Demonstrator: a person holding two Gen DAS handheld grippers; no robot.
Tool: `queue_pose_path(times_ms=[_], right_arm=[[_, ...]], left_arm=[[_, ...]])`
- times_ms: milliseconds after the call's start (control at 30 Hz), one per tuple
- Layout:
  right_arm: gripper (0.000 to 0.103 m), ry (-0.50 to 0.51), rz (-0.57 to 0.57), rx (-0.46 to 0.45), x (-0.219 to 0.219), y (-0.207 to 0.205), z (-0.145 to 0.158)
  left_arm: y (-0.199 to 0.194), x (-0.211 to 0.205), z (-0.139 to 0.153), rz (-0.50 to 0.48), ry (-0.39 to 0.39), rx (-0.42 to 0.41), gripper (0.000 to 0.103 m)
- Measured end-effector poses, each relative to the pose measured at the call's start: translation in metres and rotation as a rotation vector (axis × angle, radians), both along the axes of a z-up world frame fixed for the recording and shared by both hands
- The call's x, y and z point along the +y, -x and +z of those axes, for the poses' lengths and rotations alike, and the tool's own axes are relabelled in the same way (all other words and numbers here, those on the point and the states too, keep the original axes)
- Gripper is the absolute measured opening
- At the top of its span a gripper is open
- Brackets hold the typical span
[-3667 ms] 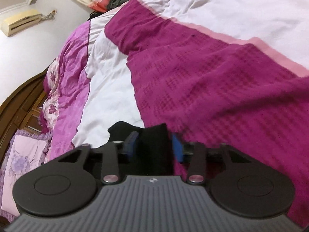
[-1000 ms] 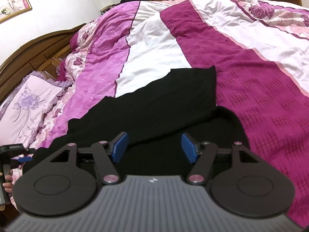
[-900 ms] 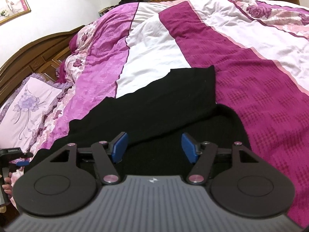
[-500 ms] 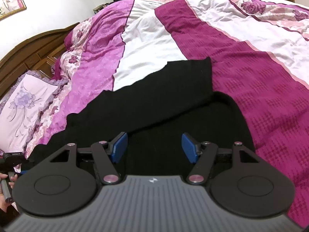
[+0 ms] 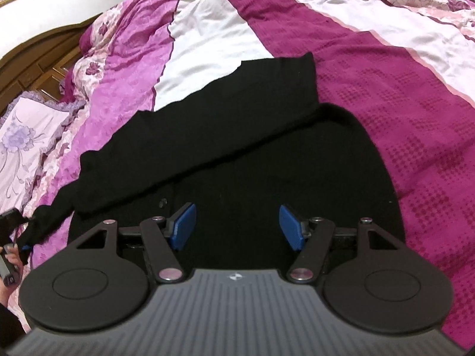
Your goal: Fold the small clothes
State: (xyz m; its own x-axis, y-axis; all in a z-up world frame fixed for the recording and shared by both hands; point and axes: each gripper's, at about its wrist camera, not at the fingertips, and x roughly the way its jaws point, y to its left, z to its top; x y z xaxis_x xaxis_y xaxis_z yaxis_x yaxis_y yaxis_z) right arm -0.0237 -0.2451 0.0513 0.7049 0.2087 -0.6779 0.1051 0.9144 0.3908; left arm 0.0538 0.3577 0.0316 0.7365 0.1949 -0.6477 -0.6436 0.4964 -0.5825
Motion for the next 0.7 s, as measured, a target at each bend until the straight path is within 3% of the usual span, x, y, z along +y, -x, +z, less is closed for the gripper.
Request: queue_pose_path(times_ms=[167,200,233,300,333,500,700], right_arm=[[0.069,0.014,0.02,-0.006,0.006,-0.003,0.0],[0.069,0.013,0.02,-0.006,0.006,-0.003,-0.001],[0.069,0.012,0.018,-0.006,0.005,-0.003,0.0],[0.069,0.012,0.011,-0.01,0.004,-0.003,0.0],[0.069,0.011,0.007,-0.012,0.003,-0.004,0.0],[0.069,-0.005,-0.017,-0.014,-0.005,-0.006,-0.001],[0.069,-0.013,-0.026,-0.021,-0.01,-0.003,-0.003]], left_arm=[[-0.011,0.0,0.001,0.01,-0.036,0.001,0.064],[-0.013,-0.001,0.002,0.002,-0.048,0.004,0.053],[-0.015,-0.003,0.004,-0.017,-0.07,0.007,0.033],[-0.018,-0.009,0.01,-0.059,-0.131,0.026,0.016],[-0.017,-0.013,0.013,-0.076,-0.158,0.022,0.013],[-0.005,-0.029,0.037,-0.137,-0.21,-0.096,0.011],[0.005,-0.078,0.094,-0.242,-0.368,-0.247,0.011]])
